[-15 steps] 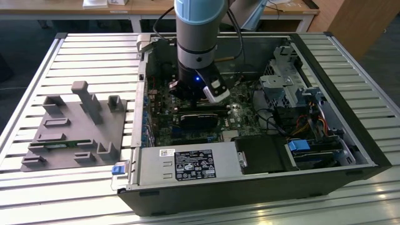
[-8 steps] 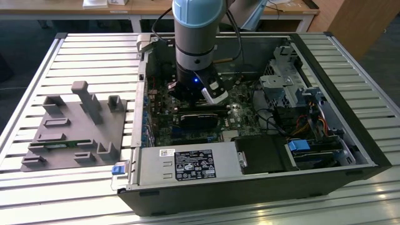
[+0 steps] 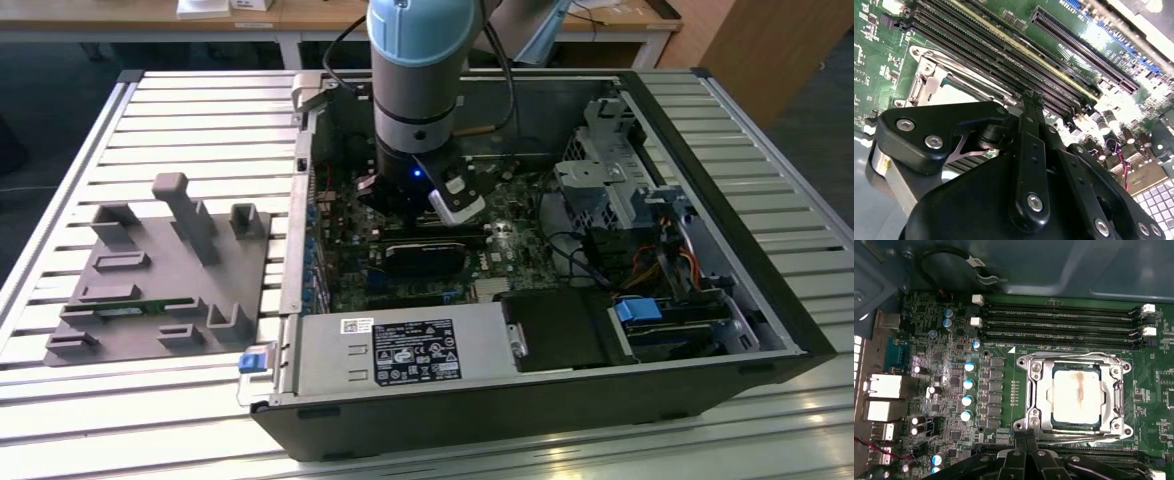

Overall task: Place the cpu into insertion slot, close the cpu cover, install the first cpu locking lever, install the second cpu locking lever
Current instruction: 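Install the second cpu locking lever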

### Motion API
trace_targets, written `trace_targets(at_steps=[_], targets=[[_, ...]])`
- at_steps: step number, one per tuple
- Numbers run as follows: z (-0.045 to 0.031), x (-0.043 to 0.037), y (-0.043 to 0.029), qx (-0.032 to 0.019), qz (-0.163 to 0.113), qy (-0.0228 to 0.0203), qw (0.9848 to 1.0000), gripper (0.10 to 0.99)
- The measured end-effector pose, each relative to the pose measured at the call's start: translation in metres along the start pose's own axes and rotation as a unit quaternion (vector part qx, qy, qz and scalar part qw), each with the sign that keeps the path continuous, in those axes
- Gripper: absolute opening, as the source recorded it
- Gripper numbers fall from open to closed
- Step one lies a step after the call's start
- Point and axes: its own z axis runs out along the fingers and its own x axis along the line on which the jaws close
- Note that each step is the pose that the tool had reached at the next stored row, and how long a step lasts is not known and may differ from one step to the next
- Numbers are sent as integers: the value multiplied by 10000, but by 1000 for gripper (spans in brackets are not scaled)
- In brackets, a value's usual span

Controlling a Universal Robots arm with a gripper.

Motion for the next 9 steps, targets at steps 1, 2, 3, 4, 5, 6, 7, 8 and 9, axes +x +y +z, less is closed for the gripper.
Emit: trace_targets(at_steps=[1,2,3,4,5,6,7,8,9], targets=[[2,0,0,-12,0,0,10000,106],[5,0,-1,-26,0,0,10000,106],[7,1,-1,-40,0,-1,10000,106],[9,2,-2,-53,1,-1,10000,106],[11,4,-2,-66,1,-1,10000,106],[13,5,-2,-82,1,-2,10000,106],[15,6,-2,-98,1,-2,10000,106],[18,8,-3,-113,1,-3,9999,106],[21,9,-3,-124,0,-4,9999,106]])
